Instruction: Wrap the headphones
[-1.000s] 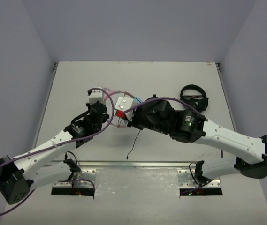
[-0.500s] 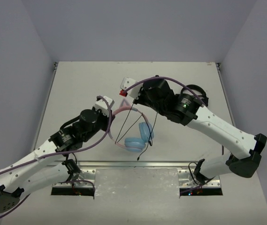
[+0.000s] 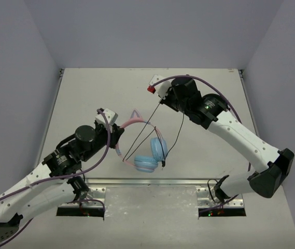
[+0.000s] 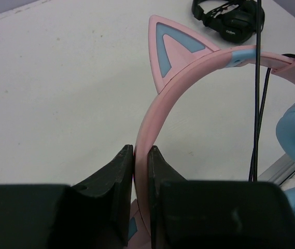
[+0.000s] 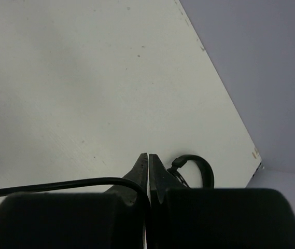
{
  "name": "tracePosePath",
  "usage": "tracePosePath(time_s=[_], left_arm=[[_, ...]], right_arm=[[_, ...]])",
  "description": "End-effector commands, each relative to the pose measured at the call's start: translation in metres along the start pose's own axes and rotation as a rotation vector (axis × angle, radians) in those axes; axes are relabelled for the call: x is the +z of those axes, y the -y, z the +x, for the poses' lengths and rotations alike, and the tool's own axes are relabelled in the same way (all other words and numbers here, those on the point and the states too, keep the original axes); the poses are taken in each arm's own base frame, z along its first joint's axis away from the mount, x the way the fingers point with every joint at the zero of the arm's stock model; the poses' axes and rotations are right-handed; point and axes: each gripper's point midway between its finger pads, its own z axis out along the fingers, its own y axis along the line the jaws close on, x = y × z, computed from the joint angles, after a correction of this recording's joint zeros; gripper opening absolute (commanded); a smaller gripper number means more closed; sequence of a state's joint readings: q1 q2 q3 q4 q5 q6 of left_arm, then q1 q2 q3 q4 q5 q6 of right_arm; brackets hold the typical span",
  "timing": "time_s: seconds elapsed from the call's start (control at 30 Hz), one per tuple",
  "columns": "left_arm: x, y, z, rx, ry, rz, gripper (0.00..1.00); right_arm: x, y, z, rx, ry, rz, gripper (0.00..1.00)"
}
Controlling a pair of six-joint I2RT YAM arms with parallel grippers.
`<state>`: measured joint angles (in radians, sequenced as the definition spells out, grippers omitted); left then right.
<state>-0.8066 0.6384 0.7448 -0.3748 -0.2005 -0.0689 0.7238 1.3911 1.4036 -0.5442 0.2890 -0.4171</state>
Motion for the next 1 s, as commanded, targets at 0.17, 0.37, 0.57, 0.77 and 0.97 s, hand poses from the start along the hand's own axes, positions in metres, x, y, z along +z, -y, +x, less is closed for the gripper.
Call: tracePosePath(time_s=[0.17, 0.37, 0.57, 0.77, 0.97], left_arm=[[-0.027, -0.010, -0.052, -0.048, 0.067, -0.069, 0.00], [-0.045, -0.001, -0.093, -0.131, 0.142, -0.031, 0.00], [-0.071, -0.003, -0.156, -0.288, 0.317, -0.035, 0.00], [-0.069, -0.020, -0.180, -0.353, 0.376, -0.143, 0.00], [-0.065, -0.014, -0.206, -0.488, 0.440, -0.119, 0.00]], right_arm=[[0.015, 0.029, 0.020, 0.204, 0.009, 0.098, 0.01], [0.028, 0.010, 0.030, 0.228, -0.026, 0.022, 0.01], [0.016, -0.031, 0.008, 0.429, 0.166, -0.144, 0.01], [0.004, -0.076, -0.003, 0.621, 0.316, -0.329, 0.01], [-0.005, -0.121, -0.030, 0.782, 0.469, -0.542, 0.01]])
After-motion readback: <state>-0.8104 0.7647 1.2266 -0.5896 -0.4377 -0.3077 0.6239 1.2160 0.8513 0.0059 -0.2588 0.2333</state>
